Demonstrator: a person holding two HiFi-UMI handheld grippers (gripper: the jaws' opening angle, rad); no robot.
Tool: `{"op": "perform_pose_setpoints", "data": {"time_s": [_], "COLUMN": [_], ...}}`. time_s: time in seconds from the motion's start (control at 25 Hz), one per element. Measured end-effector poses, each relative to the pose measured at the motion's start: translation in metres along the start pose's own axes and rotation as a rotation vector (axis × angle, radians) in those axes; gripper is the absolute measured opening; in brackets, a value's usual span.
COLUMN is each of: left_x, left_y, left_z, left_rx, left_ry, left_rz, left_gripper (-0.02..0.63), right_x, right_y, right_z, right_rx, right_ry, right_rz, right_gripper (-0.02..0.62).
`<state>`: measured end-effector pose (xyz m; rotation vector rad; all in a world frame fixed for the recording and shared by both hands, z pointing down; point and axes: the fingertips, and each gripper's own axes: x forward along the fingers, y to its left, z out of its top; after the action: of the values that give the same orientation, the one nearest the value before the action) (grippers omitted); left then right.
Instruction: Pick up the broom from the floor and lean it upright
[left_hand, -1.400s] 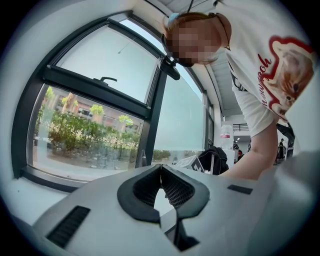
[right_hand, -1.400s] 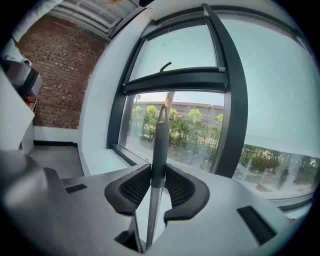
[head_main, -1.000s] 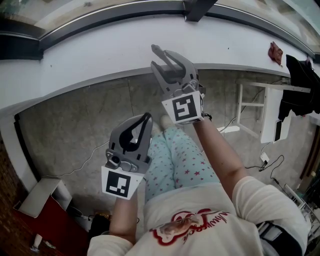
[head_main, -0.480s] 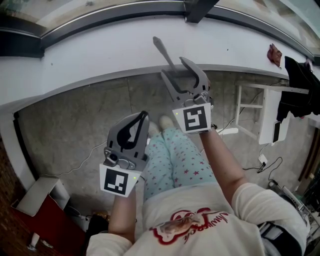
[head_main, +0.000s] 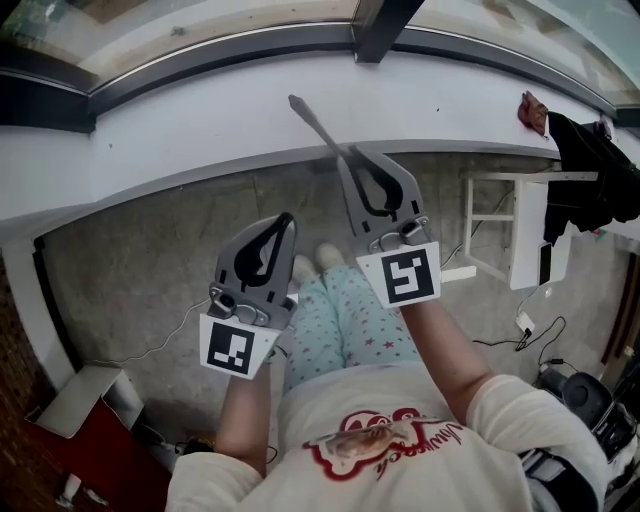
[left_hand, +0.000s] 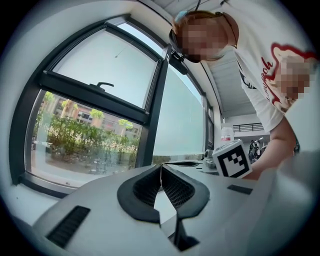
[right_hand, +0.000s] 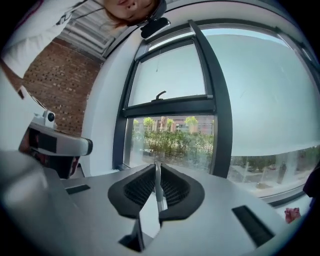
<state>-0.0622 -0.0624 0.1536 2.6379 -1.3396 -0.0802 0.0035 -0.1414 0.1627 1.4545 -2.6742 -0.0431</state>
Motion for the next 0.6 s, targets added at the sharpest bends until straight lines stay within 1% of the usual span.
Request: {"op": "perform_pose_setpoints", "data": {"time_s": [0.36, 0.6], "left_x": [0.007, -0.004], "left_y": [-0.027, -0.048], "left_z": [0.025, 0.042], "left_rx": [0.022, 0.034], "left_ry": [0.009, 0.015], "left_rz": [-0.071, -0.118], "left_gripper": [0.021, 0.021], "right_x": [-0.031, -0.057], "right_y": [0.026, 0.037], "right_z": [0.032, 0.052], "right_rx": [0.043, 0.041], "right_ry": [-0.013, -0.021], "right_rz": [0.075, 0.077], "right_gripper": [0.025, 0.023]}}
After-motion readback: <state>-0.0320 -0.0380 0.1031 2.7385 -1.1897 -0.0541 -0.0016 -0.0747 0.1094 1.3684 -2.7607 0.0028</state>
